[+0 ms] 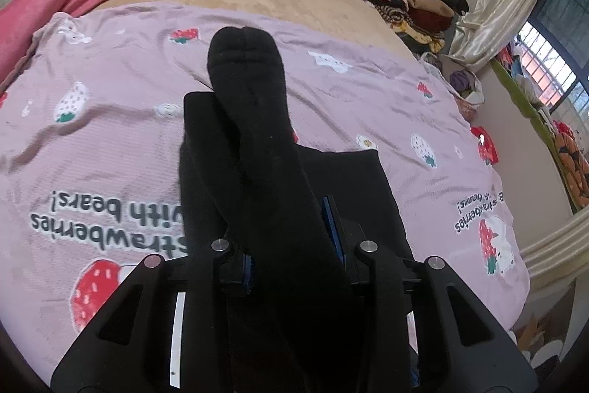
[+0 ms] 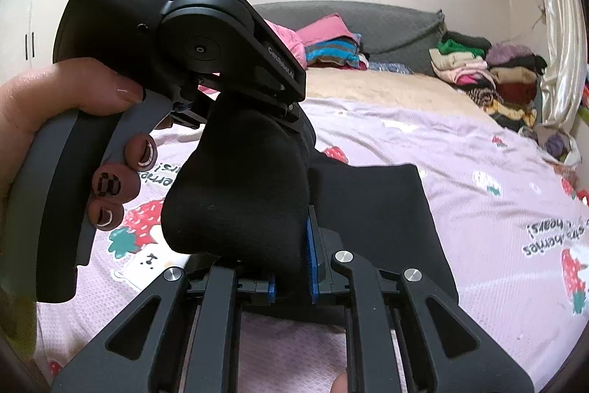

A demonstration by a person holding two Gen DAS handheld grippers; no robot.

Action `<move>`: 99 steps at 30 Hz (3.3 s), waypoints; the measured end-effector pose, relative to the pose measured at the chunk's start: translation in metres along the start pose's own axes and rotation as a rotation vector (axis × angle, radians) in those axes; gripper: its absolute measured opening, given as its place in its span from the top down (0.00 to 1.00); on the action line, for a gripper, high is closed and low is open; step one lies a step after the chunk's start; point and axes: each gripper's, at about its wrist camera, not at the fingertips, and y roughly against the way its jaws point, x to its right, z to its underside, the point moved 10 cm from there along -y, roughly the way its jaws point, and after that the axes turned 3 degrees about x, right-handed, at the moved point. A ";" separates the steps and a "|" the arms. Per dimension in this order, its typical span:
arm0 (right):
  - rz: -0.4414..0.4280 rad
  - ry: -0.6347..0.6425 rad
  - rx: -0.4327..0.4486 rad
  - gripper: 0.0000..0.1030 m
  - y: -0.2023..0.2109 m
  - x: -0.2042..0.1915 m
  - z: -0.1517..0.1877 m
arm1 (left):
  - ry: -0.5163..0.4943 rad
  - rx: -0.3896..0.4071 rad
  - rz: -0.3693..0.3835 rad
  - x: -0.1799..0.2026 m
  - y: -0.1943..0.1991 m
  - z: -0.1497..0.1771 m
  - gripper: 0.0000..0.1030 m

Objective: Fold small clothes

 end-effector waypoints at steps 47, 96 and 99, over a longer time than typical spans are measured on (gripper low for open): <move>-0.301 -0.682 -0.313 0.46 -0.087 0.134 0.008 | -0.031 0.031 -0.082 -0.023 -0.018 0.052 0.17; 0.019 -0.204 -0.317 0.83 -0.133 0.160 -0.008 | -0.086 0.003 -0.041 -0.002 -0.016 0.082 0.17; 0.028 -0.255 -0.290 0.73 -0.123 0.167 -0.011 | -0.099 0.001 -0.040 0.000 -0.015 0.084 0.17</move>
